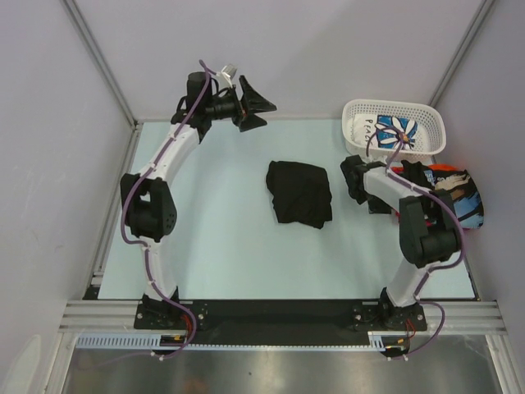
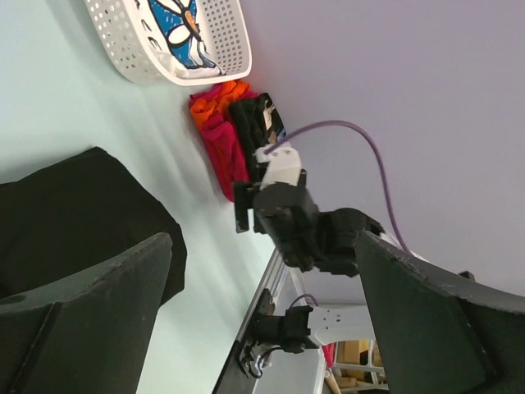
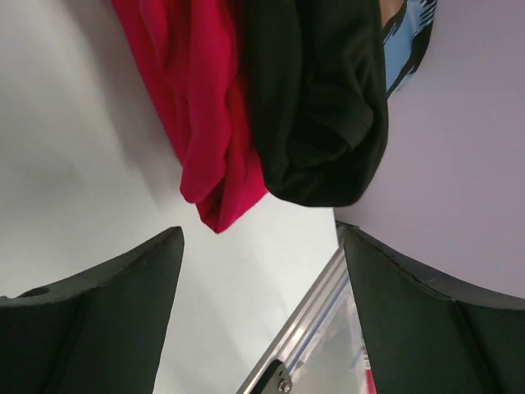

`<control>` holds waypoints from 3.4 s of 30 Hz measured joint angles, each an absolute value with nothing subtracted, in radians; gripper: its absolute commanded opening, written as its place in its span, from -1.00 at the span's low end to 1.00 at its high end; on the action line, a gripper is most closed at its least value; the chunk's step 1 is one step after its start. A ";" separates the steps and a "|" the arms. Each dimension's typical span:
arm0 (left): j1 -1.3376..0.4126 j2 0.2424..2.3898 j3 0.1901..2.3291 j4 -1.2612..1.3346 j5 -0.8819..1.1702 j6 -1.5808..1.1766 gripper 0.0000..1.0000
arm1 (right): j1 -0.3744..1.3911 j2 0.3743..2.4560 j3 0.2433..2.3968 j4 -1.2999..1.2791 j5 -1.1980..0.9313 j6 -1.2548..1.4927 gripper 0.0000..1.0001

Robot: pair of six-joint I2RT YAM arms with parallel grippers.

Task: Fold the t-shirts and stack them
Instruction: Move the tshirt to the center of the board, then smooth out wrinkles on the folded tshirt

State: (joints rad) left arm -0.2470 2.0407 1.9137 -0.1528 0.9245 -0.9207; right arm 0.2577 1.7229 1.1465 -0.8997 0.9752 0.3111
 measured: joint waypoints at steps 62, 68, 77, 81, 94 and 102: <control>-0.221 1.943 1.893 -0.010 1.004 -1.047 0.99 | 0.607 2.246 1.491 -1.254 0.822 0.412 -1.00; -0.221 1.930 1.887 -0.010 1.003 -1.046 0.99 | 0.662 2.275 1.541 -1.313 0.772 0.410 -1.00; -0.226 1.912 1.879 -0.099 0.996 -0.974 1.00 | 0.689 2.281 1.586 -1.355 0.698 0.399 0.05; -0.229 1.909 1.879 -0.235 0.950 -0.870 0.99 | 0.731 2.246 1.636 -1.385 0.597 0.389 1.00; -0.227 1.702 1.497 -0.432 0.766 -0.609 0.99 | 0.744 1.976 2.257 -1.311 0.294 0.361 1.00; -0.224 1.669 1.249 -0.435 0.707 -0.574 0.99 | 0.657 1.971 2.078 -1.230 0.191 0.295 0.99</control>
